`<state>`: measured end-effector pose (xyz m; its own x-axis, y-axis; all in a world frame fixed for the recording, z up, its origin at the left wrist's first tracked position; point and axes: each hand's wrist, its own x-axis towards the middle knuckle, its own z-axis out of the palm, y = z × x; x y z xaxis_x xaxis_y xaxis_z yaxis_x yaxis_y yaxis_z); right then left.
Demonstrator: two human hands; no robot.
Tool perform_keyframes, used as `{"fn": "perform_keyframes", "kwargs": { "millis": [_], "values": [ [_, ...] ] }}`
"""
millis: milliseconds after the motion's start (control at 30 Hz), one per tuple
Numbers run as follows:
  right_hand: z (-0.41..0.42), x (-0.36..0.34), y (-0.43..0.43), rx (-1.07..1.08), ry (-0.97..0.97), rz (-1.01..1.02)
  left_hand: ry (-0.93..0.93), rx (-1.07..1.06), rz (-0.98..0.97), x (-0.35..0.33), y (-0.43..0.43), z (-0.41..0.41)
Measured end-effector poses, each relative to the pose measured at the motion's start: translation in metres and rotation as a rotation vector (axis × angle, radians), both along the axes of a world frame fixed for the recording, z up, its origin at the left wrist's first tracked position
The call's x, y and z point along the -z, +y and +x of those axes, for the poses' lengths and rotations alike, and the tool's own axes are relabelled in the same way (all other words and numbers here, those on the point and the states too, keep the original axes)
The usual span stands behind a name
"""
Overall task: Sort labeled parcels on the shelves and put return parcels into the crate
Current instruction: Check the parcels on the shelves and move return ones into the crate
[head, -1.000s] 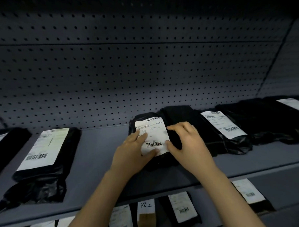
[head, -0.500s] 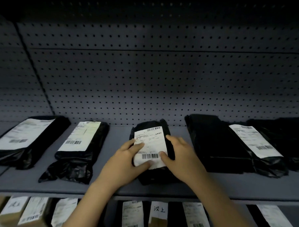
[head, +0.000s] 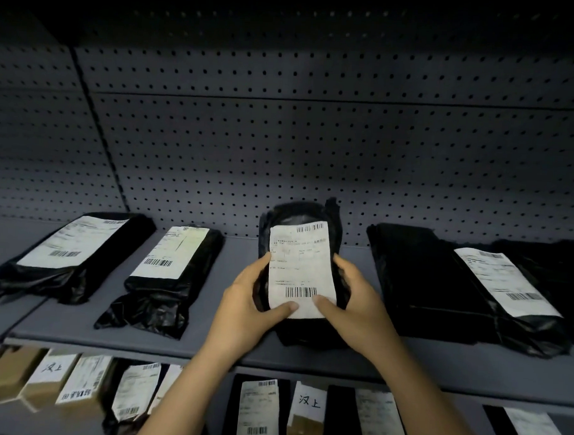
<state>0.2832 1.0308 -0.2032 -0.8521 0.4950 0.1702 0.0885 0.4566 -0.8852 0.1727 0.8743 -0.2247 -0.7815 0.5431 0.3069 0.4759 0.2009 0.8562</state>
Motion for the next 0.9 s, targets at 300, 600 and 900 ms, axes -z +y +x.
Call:
{"fn": "perform_keyframes", "kwargs": {
  "millis": [300,600,900],
  "values": [
    [0.002,-0.023,0.003,0.022,0.48,0.014,0.244,-0.015,0.222,-0.042,0.008,0.01],
    [0.006,-0.033,0.007,0.014,0.578,0.028,0.29,0.024,0.278,-0.056,0.013,0.01],
    [0.0,-0.039,0.007,0.039,0.539,0.046,0.301,0.013,0.243,-0.062,0.012,0.005]
  ]
}}
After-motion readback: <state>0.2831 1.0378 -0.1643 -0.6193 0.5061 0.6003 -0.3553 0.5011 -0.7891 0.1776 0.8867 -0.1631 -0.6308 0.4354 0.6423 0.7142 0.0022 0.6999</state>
